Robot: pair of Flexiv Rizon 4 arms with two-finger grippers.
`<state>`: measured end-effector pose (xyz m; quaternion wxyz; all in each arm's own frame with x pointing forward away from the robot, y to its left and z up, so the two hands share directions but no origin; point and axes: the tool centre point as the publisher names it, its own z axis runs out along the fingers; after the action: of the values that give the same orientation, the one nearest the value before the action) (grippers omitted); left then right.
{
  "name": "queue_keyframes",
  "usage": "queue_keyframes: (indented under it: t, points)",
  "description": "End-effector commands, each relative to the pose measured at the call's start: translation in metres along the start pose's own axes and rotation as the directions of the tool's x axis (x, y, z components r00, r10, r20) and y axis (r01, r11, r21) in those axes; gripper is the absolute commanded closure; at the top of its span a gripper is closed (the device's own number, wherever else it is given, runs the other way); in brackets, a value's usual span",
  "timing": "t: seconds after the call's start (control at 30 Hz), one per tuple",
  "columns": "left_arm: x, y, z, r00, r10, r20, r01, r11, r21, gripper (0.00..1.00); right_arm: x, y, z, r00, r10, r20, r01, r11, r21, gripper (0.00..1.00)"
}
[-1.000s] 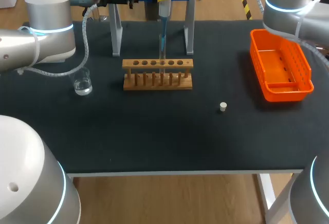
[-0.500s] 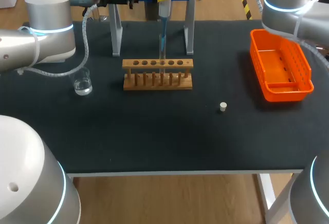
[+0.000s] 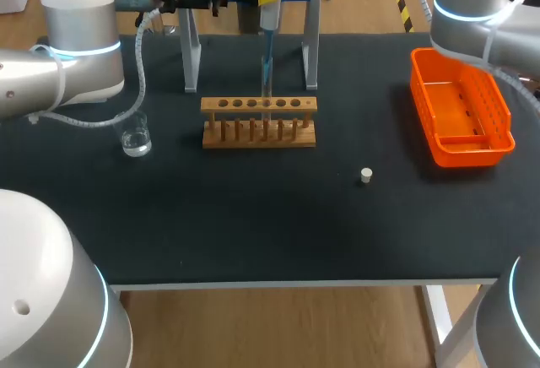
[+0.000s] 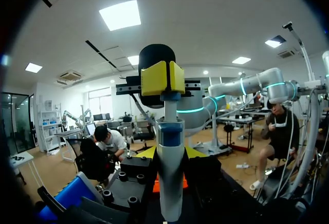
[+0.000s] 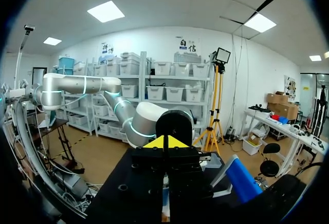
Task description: Invert the test tube, pick up the pipette, mount the tip to pipette, aspirate from beaker and dispense into the tube, eject the tip, return the pipette, and cap with the stopper.
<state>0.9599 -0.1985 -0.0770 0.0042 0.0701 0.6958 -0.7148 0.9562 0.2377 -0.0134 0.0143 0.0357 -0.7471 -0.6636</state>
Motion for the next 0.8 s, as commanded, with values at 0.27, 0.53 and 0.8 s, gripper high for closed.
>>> queue_keyframes:
  t: [0.27,0.53,0.8]
  points:
    - [-0.003,-0.003,-0.001,1.0,0.0,-0.006,0.0,1.0,0.001,1.0,0.003,-0.01,0.0,1.0,0.015,-0.007,-0.015,1.0,0.007,1.0]
    - [-0.003,-0.003,-0.001,1.0,0.0,-0.006,0.0,1.0,0.001,1.0,0.004,-0.017,0.002,1.0,0.028,-0.013,-0.028,1.0,0.011,1.0]
    - [-0.003,-0.003,-0.001,1.0,0.0,-0.006,0.0,1.0,0.001,1.0,0.005,-0.022,0.002,0.999,0.041,-0.016,-0.04,0.999,0.014,1.0]
